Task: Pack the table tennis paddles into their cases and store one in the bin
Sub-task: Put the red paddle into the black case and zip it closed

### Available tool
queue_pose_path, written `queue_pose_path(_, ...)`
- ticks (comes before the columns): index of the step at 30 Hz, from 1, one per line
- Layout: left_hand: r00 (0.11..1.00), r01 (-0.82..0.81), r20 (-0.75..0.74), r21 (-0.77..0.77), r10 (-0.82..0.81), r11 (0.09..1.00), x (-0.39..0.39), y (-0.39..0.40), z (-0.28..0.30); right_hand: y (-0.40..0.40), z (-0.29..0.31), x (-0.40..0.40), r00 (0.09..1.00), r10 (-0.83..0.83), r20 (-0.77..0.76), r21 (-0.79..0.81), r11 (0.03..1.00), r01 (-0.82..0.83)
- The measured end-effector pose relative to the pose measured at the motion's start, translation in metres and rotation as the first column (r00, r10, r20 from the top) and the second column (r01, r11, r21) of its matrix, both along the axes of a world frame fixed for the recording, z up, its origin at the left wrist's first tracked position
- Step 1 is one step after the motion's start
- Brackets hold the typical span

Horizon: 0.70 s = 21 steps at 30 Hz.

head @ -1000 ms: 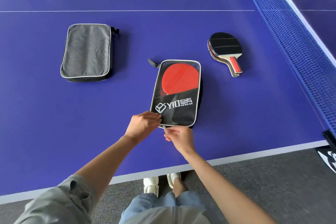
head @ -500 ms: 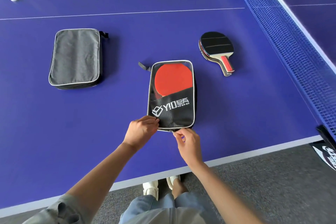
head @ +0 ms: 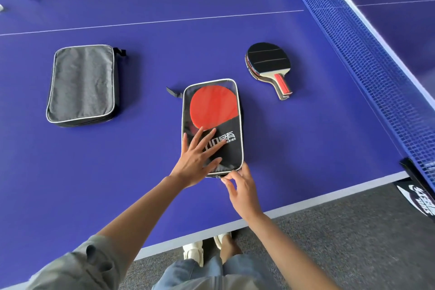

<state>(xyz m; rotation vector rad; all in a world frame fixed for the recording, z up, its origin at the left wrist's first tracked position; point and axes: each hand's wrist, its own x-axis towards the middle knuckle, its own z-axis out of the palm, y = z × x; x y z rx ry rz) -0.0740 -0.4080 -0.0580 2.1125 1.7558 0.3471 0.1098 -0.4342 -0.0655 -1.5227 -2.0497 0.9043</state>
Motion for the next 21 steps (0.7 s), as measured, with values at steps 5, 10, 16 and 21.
queue_pose_path(5, 0.989, 0.070, -0.130, -0.020, -0.072, 0.997, 0.020, 0.027, -0.001, 0.007, 0.002, 0.005, 0.994, 0.112, 0.001, 0.004, 0.994, -0.112)
queue_pose_path(10, 0.970, 0.065, -0.234, -0.033, -0.070, 0.997, 0.023, 0.031, -0.010, 0.013, -0.004, 0.016, 0.996, 0.089, -0.001, 0.021, 0.996, -0.089)
queue_pose_path(16, 0.973, 0.039, -0.228, -0.049, -0.049, 0.998, 0.025, 0.032, -0.010, 0.014, -0.009, 0.020, 0.991, 0.124, -0.059, 0.048, 0.991, -0.121)
queue_pose_path(21, 0.976, 0.039, -0.213, -0.055, -0.049, 0.998, 0.024, 0.032, -0.009, 0.037, -0.010, 0.042, 0.975, 0.207, -0.078, 0.002, 0.978, -0.208)
